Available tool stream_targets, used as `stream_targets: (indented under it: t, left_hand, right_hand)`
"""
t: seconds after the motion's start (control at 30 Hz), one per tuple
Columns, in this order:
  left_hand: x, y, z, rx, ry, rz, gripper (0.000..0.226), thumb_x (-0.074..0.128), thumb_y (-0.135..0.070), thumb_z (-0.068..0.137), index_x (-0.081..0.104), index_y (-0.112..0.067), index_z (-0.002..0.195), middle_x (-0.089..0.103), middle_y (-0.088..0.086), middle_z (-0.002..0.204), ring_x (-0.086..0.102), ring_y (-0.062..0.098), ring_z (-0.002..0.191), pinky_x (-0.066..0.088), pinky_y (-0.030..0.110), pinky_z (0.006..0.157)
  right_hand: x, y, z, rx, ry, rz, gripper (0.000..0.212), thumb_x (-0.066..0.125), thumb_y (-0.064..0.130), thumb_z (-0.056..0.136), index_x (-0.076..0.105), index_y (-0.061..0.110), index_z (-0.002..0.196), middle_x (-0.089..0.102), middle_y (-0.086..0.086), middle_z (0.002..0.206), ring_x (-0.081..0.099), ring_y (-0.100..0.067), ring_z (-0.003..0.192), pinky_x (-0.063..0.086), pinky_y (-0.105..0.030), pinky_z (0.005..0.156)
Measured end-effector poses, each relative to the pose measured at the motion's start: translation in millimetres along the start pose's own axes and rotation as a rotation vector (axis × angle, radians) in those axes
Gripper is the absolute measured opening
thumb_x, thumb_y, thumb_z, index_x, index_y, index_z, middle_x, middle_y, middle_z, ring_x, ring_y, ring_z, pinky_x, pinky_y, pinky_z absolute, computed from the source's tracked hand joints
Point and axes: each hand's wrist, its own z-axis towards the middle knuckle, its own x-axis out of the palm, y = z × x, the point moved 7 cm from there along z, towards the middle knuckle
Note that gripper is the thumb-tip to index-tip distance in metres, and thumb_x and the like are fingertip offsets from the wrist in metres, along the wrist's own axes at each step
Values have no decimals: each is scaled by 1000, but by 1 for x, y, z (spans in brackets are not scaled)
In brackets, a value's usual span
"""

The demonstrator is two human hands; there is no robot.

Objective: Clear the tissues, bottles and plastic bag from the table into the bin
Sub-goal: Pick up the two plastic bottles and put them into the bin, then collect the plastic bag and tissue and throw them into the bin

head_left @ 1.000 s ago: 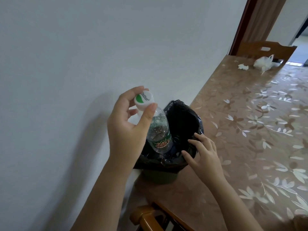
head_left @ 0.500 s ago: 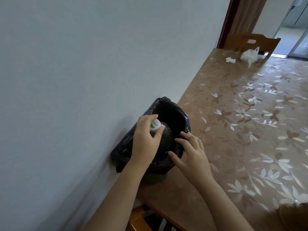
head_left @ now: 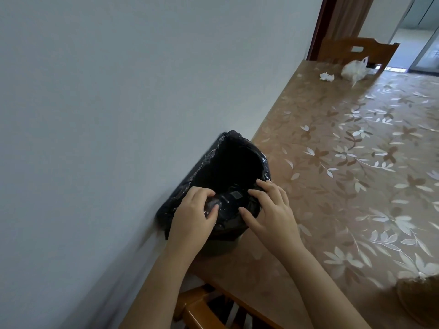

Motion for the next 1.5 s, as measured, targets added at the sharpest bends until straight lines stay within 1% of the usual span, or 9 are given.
stream_targets:
  t: [0.1,0.23,0.4,0.53,0.67,0.8,0.97,1.27,1.5]
  left_hand:
    - [-2,0,-5,10,17,18,19,65,-7,81,62,-7,100,61,3,98,54,11,88,33,8,74]
    - [-12,2,-15,49,-7,66,19,65,-8,80,63,-6,99,64,6,95,59,20,88,43,24,76]
    - [-26,-8,-33,150,-43,167,22,56,-18,79,65,-7,96,67,8,94,63,24,91,49,34,81]
    - [-32,-23,-54,256,-48,195,30,45,-25,84,66,-7,97,69,8,97,63,25,99,46,37,90]
    - [-29,-35,-80,362,-17,157,32,44,-25,85,66,-7,101,68,9,102,60,25,105,49,44,90]
    - [-17,-46,-106,454,6,75,31,47,-23,84,66,-7,102,67,9,103,59,25,107,48,45,90]
    - [5,-84,-131,543,98,2,31,46,-24,83,66,-9,102,68,8,103,60,25,106,45,42,93]
    - [40,-178,-182,780,220,-82,33,45,-25,82,66,-9,101,69,9,102,62,27,100,47,43,89]
    - [87,-281,-239,938,325,-155,33,45,-25,84,65,-8,104,67,10,105,60,28,104,48,44,90]
  right_hand:
    - [-2,3,-2,2,8,-27,46,59,40,80,61,8,114,52,-9,129,29,-19,126,36,-42,95]
    - [-9,14,-10,-10,3,-68,42,63,30,79,62,5,113,57,-14,122,42,-33,122,39,-46,95]
    - [-20,36,-33,-18,-23,-151,48,44,39,80,65,6,108,62,-14,116,50,-35,116,33,-41,94]
    - [-25,53,-58,-10,-19,-181,48,41,35,80,65,5,107,63,-14,114,51,-35,115,43,-54,93]
    - [-33,65,-89,27,-62,-218,42,43,34,81,63,9,109,62,-13,115,51,-35,115,44,-57,91]
    - [-42,66,-128,113,-116,-274,38,45,30,83,63,9,109,63,-13,115,52,-34,115,46,-58,87]
    - [-63,50,-178,242,-95,-398,40,42,30,84,63,9,111,61,-12,120,48,-30,120,42,-55,94]
    - [-149,28,-260,427,-373,-483,40,45,24,81,65,3,107,64,-17,113,55,-35,109,47,-57,85]
    - [-233,-16,-345,540,-516,-568,38,48,27,81,65,3,106,65,-14,109,56,-30,105,46,-46,90]
